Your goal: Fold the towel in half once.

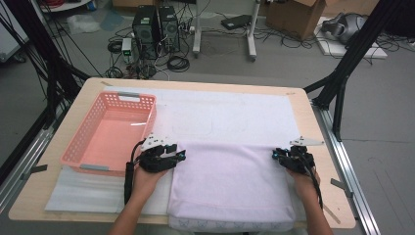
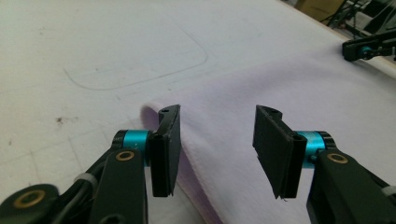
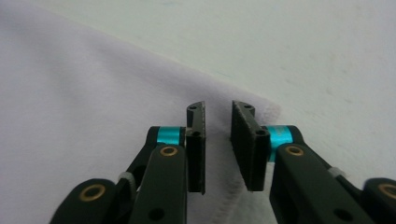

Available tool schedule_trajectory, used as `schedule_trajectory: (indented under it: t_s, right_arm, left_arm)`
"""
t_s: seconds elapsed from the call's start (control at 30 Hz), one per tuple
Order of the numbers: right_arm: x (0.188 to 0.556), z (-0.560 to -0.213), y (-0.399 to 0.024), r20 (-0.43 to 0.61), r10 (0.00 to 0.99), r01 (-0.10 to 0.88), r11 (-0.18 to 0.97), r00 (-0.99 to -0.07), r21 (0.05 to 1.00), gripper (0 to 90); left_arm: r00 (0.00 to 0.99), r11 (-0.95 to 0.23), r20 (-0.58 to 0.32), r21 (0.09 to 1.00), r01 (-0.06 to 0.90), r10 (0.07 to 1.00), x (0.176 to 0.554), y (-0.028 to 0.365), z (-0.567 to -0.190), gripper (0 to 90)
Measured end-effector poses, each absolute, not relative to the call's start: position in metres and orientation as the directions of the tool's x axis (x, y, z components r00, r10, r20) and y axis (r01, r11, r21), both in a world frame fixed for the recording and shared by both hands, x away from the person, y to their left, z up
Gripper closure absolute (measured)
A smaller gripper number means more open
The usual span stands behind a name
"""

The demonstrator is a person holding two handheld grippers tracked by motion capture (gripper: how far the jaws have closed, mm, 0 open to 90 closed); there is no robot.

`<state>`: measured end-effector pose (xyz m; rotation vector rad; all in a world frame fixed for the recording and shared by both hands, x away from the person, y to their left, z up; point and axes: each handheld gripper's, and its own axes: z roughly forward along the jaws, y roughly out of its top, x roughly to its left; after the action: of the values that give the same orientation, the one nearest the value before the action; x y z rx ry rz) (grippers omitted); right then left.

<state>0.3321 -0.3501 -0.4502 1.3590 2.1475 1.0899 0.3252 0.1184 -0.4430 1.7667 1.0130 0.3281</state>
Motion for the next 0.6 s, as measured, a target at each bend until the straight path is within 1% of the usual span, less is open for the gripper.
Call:
schedule_trajectory:
  t_s: [0.03,0.07,0.1,0.13,0.17,0.2,0.27,0.3,0.37,0.43,0.5,0.53,0.6]
  right_arm:
    - [0.334,-0.45,-0.353,0.087,0.89,0.594,0.222,-0.447,0.773,81.4]
    - [0.335,-0.45,-0.356,0.057,0.9,0.588,0.234,-0.433,0.774,85.8]
    - [0.336,-0.45,-0.358,0.038,0.904,0.581,0.24,-0.425,0.778,86.2]
    - [0.338,-0.45,-0.361,0.055,0.906,0.588,0.225,-0.419,0.777,84.9]
    - [0.338,-0.449,-0.363,0.051,0.912,0.594,0.221,-0.407,0.774,77.4]
    - [0.339,-0.448,-0.365,0.032,0.921,0.597,0.226,-0.389,0.77,73.1]
    - [0.338,-0.444,-0.37,0.074,0.922,0.605,0.187,-0.38,0.774,73.6]
    - [0.336,-0.442,-0.372,0.075,0.922,0.594,0.182,-0.381,0.783,72.9]
    - [0.332,-0.437,-0.375,0.103,0.911,0.58,0.163,-0.399,0.798,67.6]
    - [0.327,-0.435,-0.373,0.112,0.898,0.591,0.181,-0.425,0.786,61.0]
    - [0.322,-0.435,-0.369,0.106,0.89,0.602,0.208,-0.444,0.771,53.2]
    - [0.32,-0.436,-0.367,0.1,0.887,0.606,0.222,-0.451,0.763,50.8]
    - [0.316,-0.438,-0.363,0.083,0.884,0.614,0.249,-0.46,0.75,47.3]
  left_arm:
    - [0.589,-0.103,-0.23,0.874,0.475,0.775,0.328,0.118,-0.444,49.2]
    - [0.575,-0.097,-0.227,0.873,0.477,0.786,0.331,0.119,-0.446,48.6]
    - [0.558,-0.102,-0.231,0.859,0.501,0.797,0.336,0.118,-0.448,47.3]
    - [0.545,-0.115,-0.235,0.839,0.531,0.805,0.339,0.118,-0.45,46.2]
    - [0.535,-0.126,-0.234,0.825,0.551,0.812,0.342,0.116,-0.451,44.8]
    - [0.533,-0.136,-0.231,0.816,0.561,0.814,0.344,0.115,-0.451,44.7]
    - [0.534,-0.146,-0.22,0.816,0.559,0.816,0.346,0.113,-0.451,44.3]
    - [0.533,-0.146,-0.224,0.812,0.565,0.816,0.347,0.113,-0.452,44.3]
    - [0.535,-0.163,-0.223,0.798,0.58,0.815,0.348,0.111,-0.453,43.5]
    - [0.552,-0.196,-0.199,0.795,0.574,0.81,0.348,0.108,-0.453,43.7]
    - [0.57,-0.229,-0.172,0.794,0.563,0.803,0.346,0.104,-0.452,46.2]
    - [0.574,-0.242,-0.157,0.795,0.556,0.804,0.345,0.102,-0.452,47.7]
    - [0.583,-0.27,-0.128,0.793,0.546,0.803,0.343,0.099,-0.452,54.0]
